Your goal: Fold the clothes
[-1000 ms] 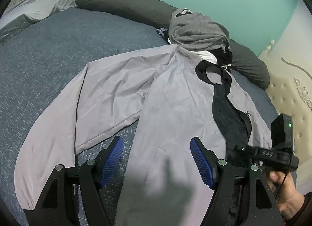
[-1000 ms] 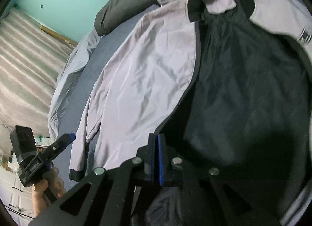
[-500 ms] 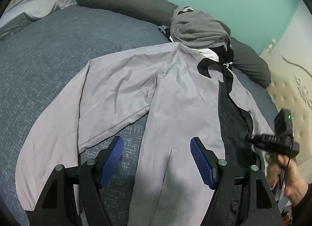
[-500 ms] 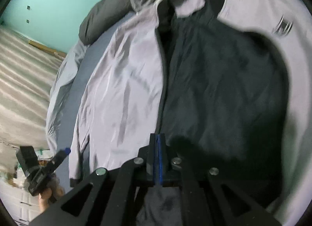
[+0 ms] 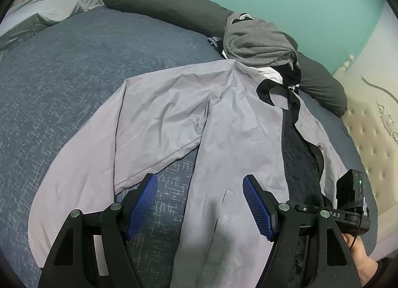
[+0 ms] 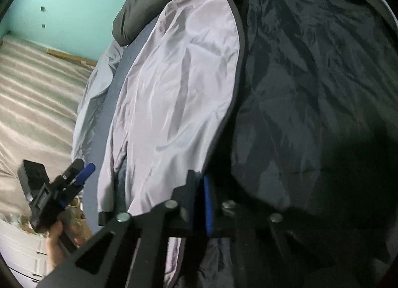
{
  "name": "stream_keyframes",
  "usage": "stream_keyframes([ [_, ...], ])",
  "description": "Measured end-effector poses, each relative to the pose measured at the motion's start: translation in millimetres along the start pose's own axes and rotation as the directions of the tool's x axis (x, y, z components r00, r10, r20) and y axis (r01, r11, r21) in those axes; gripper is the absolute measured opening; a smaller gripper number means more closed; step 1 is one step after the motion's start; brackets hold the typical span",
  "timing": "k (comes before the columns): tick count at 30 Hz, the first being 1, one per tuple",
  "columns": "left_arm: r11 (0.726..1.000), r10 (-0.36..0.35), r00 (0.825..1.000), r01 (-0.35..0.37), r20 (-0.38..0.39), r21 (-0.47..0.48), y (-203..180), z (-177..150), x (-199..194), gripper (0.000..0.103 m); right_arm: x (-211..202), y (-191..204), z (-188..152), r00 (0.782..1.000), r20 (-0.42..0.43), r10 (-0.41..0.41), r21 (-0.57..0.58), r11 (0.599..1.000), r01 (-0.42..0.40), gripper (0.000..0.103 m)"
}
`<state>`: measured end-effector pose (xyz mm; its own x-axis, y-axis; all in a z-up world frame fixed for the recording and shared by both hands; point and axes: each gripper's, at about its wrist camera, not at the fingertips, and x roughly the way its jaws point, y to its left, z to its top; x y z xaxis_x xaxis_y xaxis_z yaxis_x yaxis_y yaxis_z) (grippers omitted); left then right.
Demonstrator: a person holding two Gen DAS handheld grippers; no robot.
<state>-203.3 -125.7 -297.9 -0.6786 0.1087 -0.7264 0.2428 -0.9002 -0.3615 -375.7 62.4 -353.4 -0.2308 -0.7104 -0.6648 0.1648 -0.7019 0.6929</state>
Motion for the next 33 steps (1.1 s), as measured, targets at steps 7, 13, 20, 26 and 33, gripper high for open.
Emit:
stream_keyframes([
  [7,1.0,0.001,1.0,-0.001,-0.001,-0.011,8,-1,-5,0.075,-23,3,20,0.997,0.031,-0.068,-0.063,0.996,0.07,0.003],
  [13,1.0,-0.004,1.0,0.004,-0.008,-0.006,7,-2,-5,0.075,-36,-4,47,0.983,0.053,-0.174,-0.086,0.98,0.178,0.002],
  [20,1.0,-0.006,1.0,0.006,-0.02,0.001,6,-2,-1,0.075,-42,-19,59,0.972,0.053,-0.23,-0.075,0.97,0.233,0.003],
  [26,1.0,-0.012,0.999,0.012,-0.031,0.008,5,-4,1,0.075,-57,-37,36,0.984,0.069,-0.167,0.018,0.986,0.166,0.025],
  [33,1.0,-0.012,0.999,0.012,-0.032,0.005,5,-4,0,0.075,-64,-32,-10,0.996,0.044,-0.08,0.004,0.997,0.079,0.037],
])
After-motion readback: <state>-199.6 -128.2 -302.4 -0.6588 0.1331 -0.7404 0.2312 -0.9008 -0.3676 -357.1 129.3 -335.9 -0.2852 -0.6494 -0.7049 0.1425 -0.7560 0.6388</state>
